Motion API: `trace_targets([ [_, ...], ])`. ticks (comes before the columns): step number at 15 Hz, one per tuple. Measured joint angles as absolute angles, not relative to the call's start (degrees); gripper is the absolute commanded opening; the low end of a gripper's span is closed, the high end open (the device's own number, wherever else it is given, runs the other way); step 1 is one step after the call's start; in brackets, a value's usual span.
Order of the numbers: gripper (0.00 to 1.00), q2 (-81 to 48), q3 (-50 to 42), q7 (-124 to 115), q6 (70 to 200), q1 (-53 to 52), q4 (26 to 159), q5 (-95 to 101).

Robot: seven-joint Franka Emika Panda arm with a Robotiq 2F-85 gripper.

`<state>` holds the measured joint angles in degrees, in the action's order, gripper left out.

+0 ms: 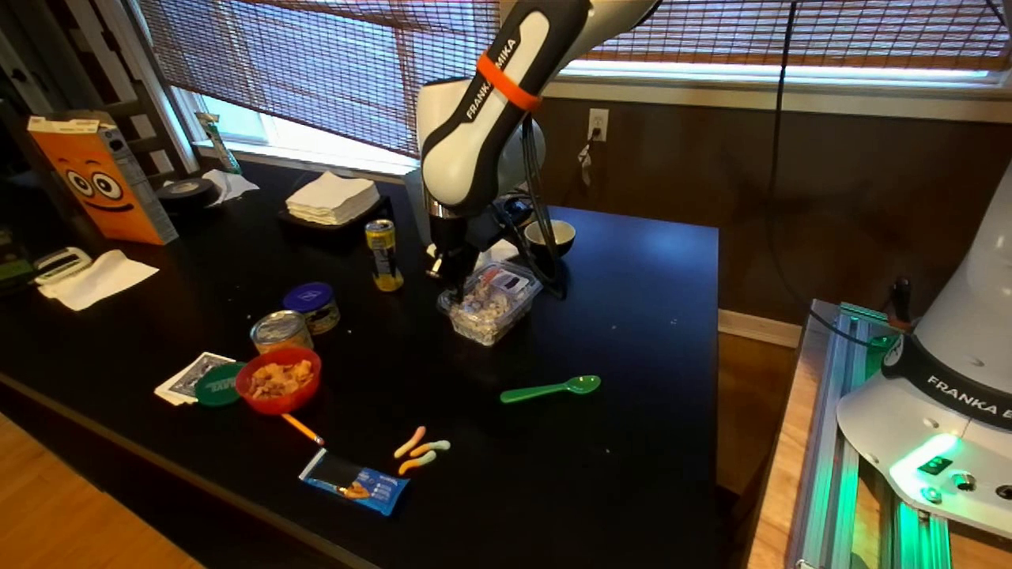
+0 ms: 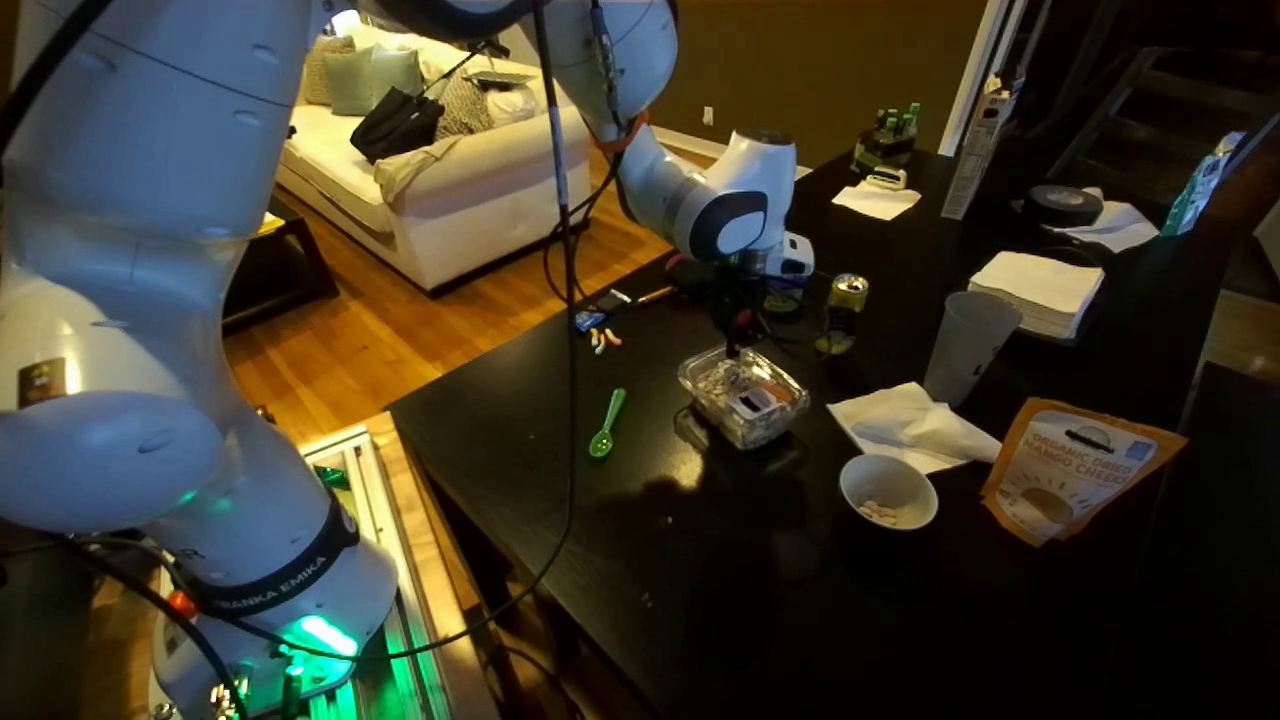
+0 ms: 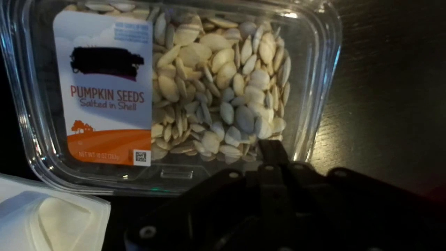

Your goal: Move the lunchbox to the right

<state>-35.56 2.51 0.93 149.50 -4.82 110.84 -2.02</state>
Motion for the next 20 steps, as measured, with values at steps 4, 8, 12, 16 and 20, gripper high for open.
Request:
trace_targets([
  [4,0.0,-35.48,2.5,0.64,149.46,-4.64,110.45,-2.06],
  [8,0.0,-34.2,2.85,0.64,149.52,-4.06,110.1,-2.25],
  [12,0.0,-31.59,4.12,0.64,149.57,-3.01,110.09,-3.38],
  [16,0.0,-30.74,5.14,0.65,149.6,-2.77,110.1,-4.41],
  [20,0.0,-31.88,5.2,0.64,149.62,-2.91,110.14,-4.4],
])
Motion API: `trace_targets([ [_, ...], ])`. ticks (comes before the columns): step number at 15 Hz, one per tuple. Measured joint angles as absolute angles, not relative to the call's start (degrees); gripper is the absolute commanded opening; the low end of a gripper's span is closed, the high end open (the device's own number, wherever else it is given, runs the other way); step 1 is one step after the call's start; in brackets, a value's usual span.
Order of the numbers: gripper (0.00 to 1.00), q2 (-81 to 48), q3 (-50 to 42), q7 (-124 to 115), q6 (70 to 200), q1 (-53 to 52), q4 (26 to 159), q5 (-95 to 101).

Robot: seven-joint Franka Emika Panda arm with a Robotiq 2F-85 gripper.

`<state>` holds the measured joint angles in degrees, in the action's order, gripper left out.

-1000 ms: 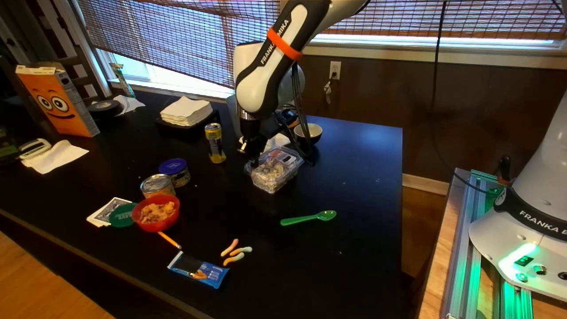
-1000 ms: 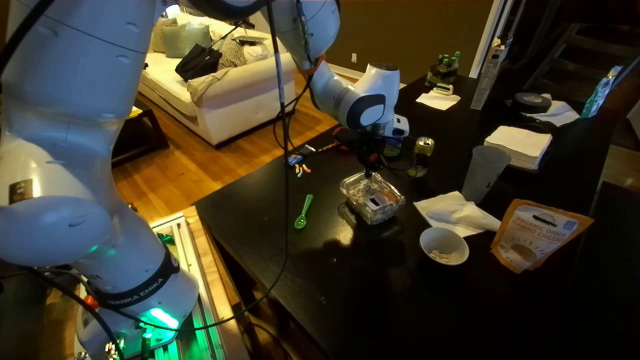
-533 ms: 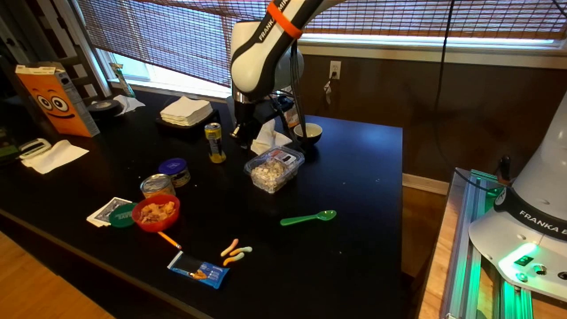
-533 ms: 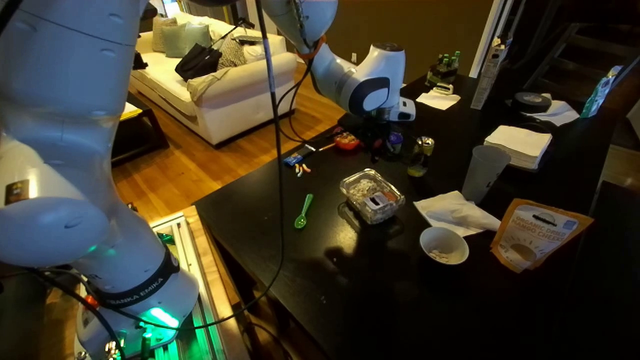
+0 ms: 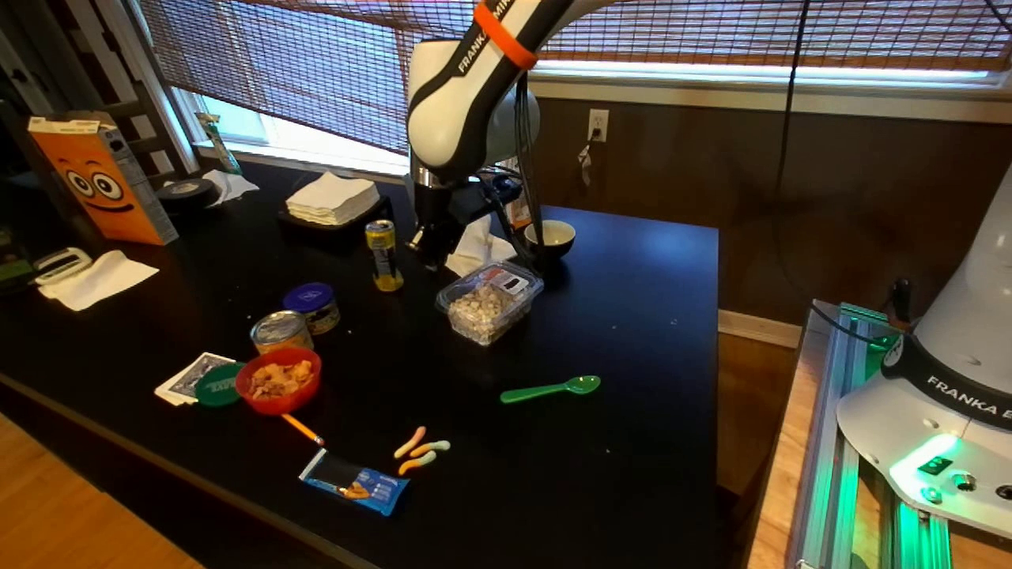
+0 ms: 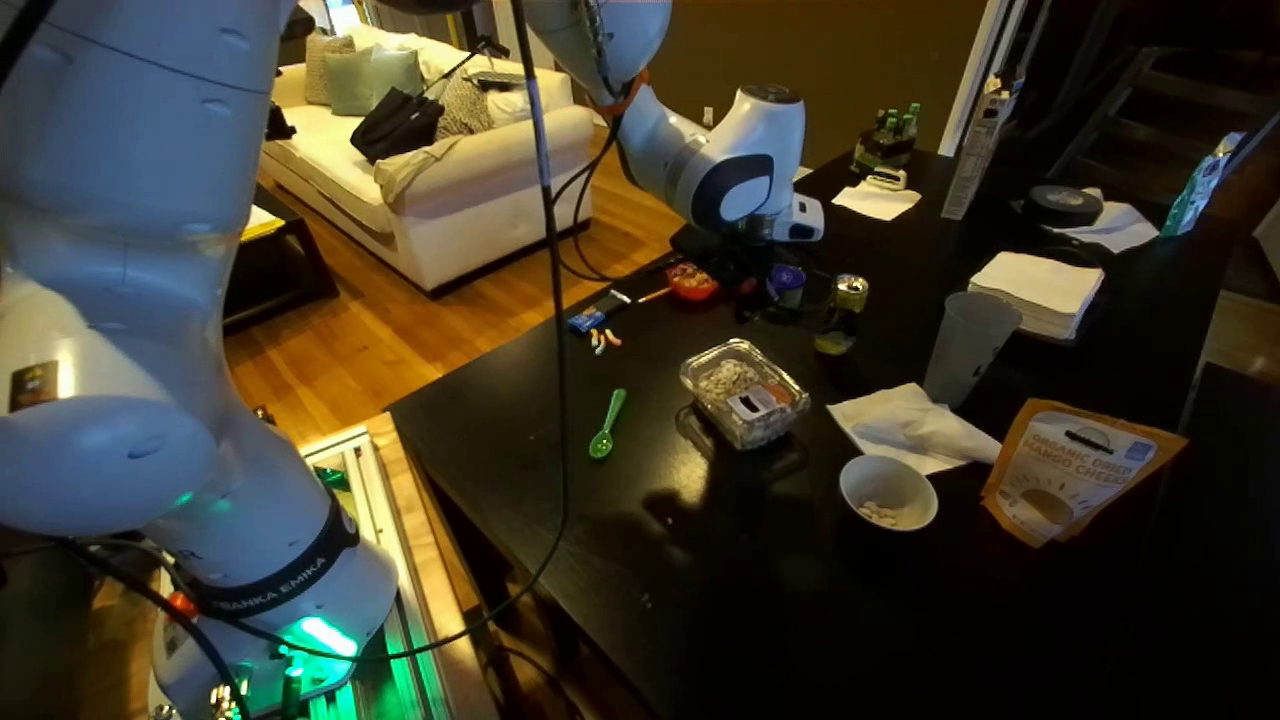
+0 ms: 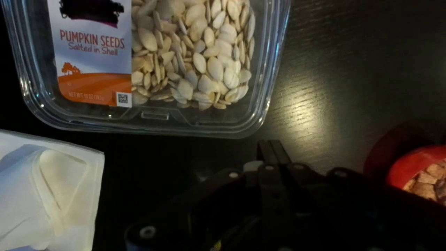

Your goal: Move the lunchbox to the right

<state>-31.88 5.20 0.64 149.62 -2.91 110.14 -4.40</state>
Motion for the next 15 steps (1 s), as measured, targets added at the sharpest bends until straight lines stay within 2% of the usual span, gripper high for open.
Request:
trace_targets([
  [5,0.0,-36.32,4.08,0.58,149.76,-3.16,109.98,-4.19],
  [15,0.0,-36.65,2.97,-0.51,149.53,-3.49,108.76,-4.17],
])
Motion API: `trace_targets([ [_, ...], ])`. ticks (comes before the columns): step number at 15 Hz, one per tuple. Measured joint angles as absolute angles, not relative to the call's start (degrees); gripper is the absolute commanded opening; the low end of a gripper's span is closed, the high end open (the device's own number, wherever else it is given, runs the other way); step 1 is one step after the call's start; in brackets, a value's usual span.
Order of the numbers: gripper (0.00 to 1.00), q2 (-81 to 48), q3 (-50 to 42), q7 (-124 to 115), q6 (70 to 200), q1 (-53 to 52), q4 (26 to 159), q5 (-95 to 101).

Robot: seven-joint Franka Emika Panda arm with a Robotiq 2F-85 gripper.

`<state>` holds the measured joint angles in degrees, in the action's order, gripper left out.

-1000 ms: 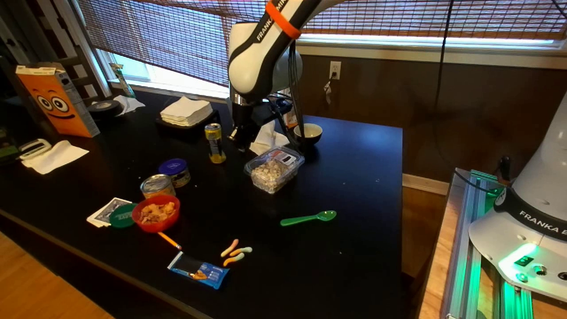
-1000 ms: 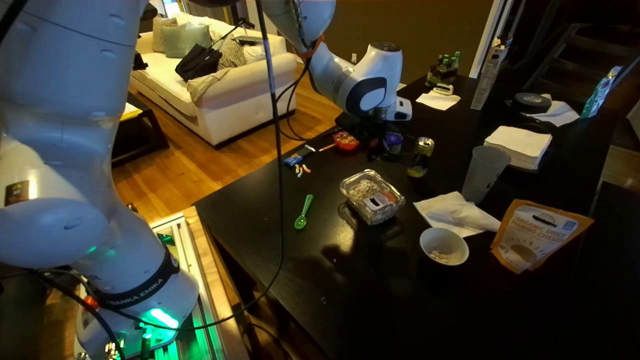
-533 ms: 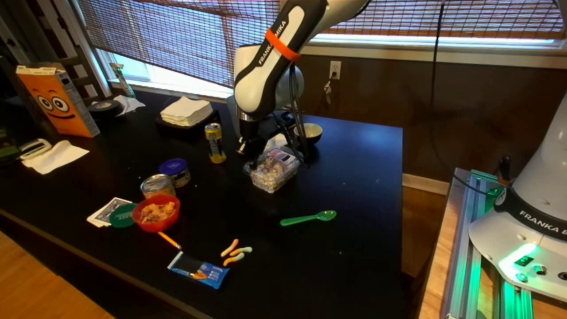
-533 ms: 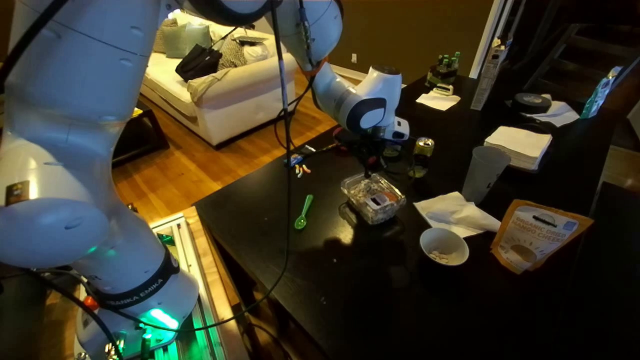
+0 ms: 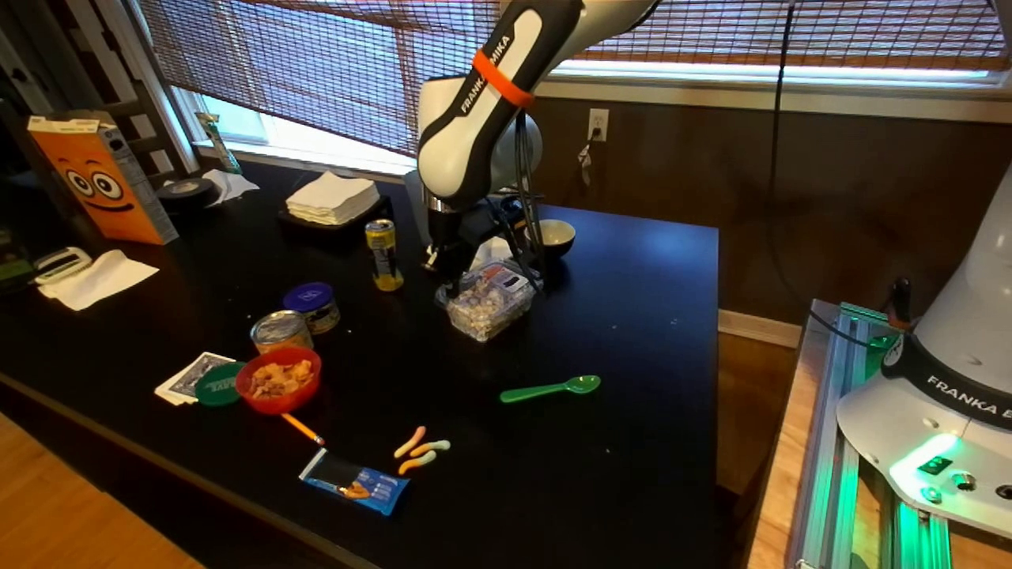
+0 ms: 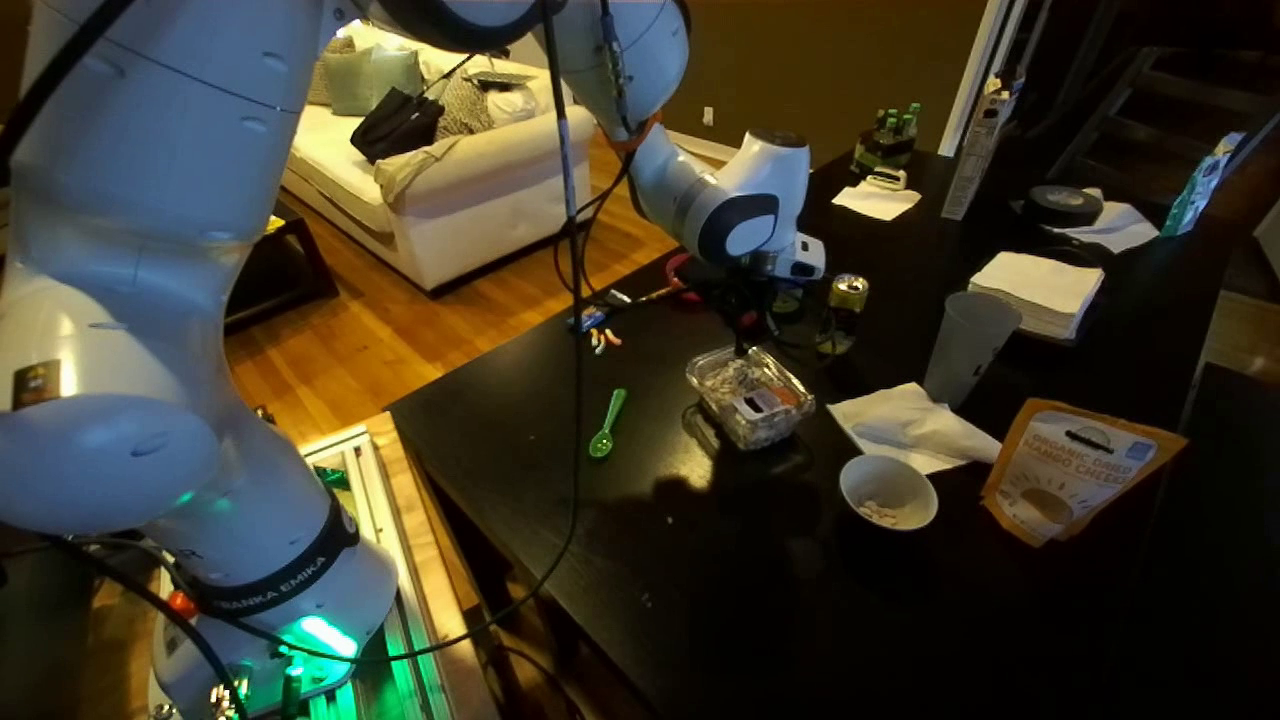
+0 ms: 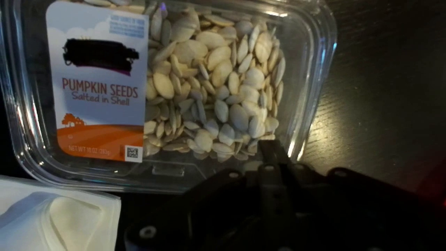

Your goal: Move the lunchbox to the right

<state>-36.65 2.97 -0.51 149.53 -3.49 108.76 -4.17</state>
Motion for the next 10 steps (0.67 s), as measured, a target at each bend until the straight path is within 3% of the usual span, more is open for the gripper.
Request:
trace_targets([
  [10,0.0,-34.87,2.77,-0.79,149.52,-2.31,108.36,-4.25],
])
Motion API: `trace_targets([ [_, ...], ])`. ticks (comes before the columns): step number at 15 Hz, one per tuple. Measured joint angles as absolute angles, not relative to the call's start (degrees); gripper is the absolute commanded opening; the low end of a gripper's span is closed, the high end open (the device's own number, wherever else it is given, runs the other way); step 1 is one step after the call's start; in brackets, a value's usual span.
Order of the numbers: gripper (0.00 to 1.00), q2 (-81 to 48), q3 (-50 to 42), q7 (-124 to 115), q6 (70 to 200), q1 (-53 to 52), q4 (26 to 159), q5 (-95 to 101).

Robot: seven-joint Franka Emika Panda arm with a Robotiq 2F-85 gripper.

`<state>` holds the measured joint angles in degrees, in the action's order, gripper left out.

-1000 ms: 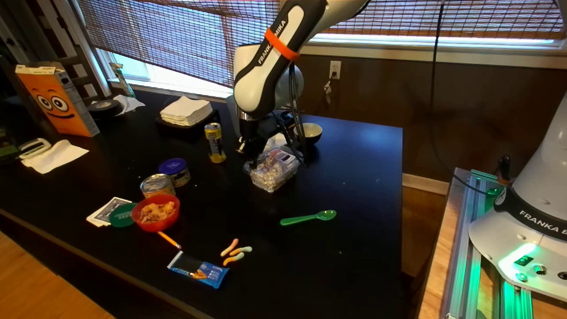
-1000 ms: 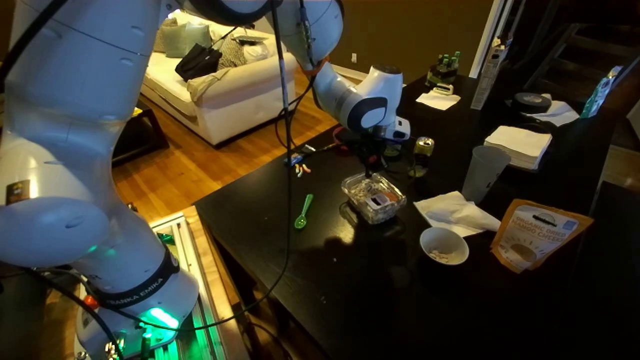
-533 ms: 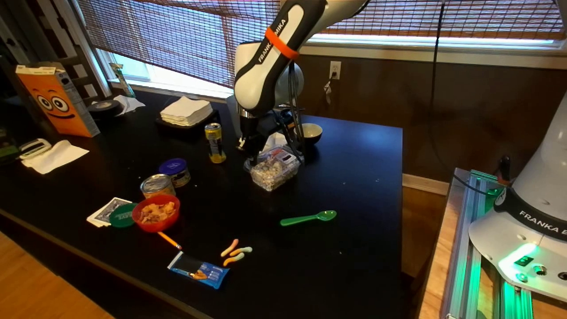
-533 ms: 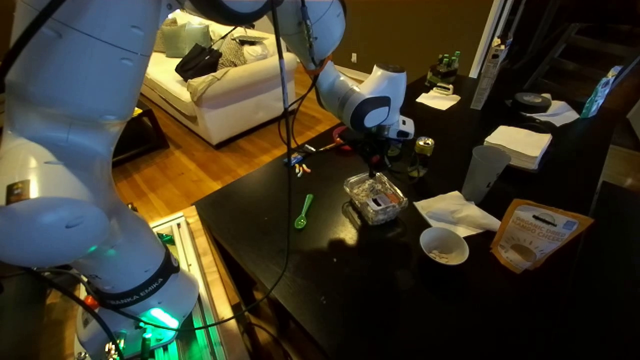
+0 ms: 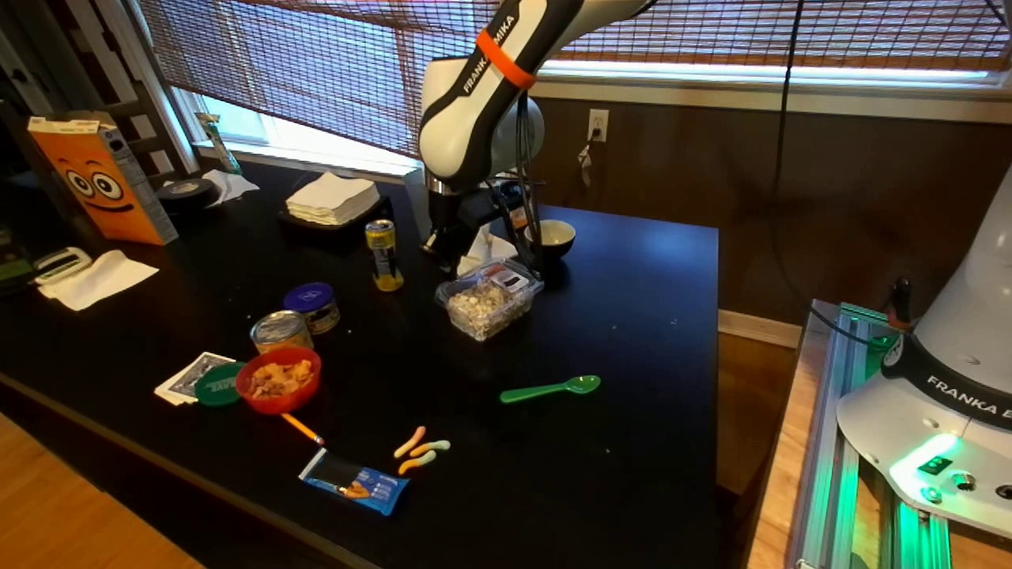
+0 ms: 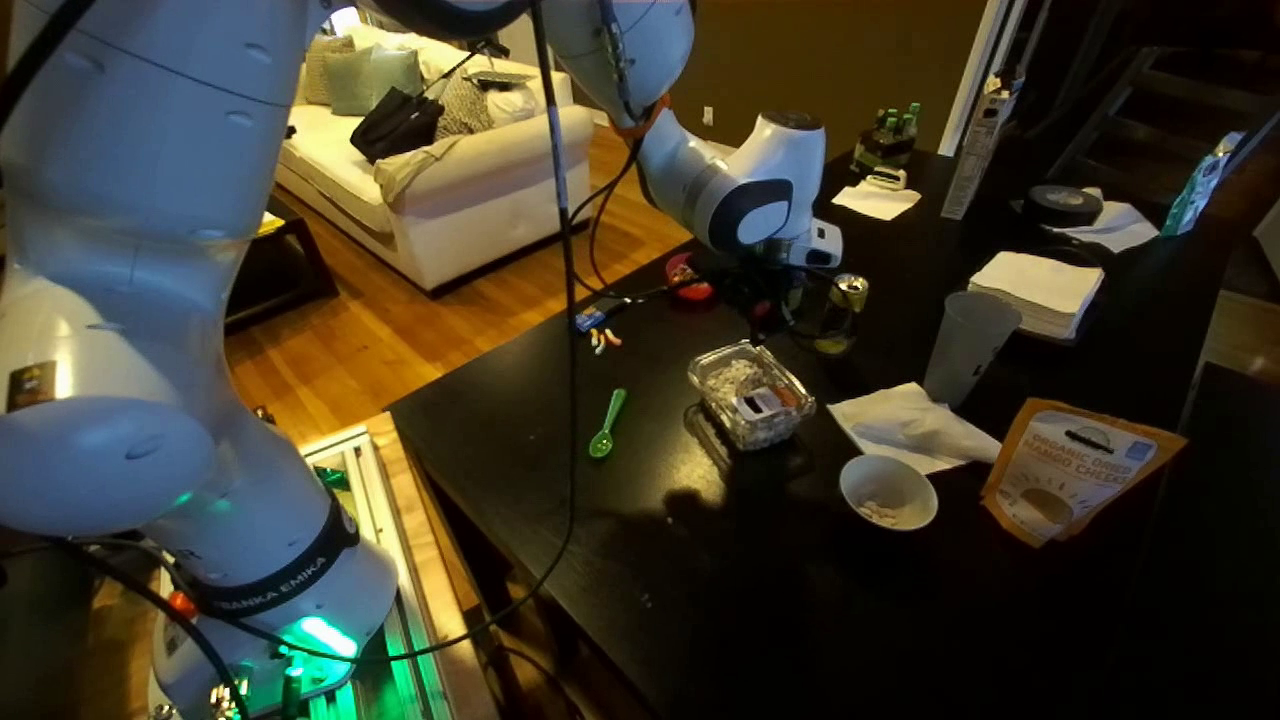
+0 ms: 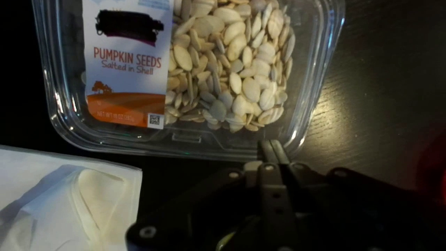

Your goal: Move the lunchbox to the right

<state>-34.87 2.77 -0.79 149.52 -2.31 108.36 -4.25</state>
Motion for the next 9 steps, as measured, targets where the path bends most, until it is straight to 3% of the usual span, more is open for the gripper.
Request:
trace_targets([
  [9,0.0,-37.16,1.94,-0.87,147.38,-2.66,108.34,-4.04],
])
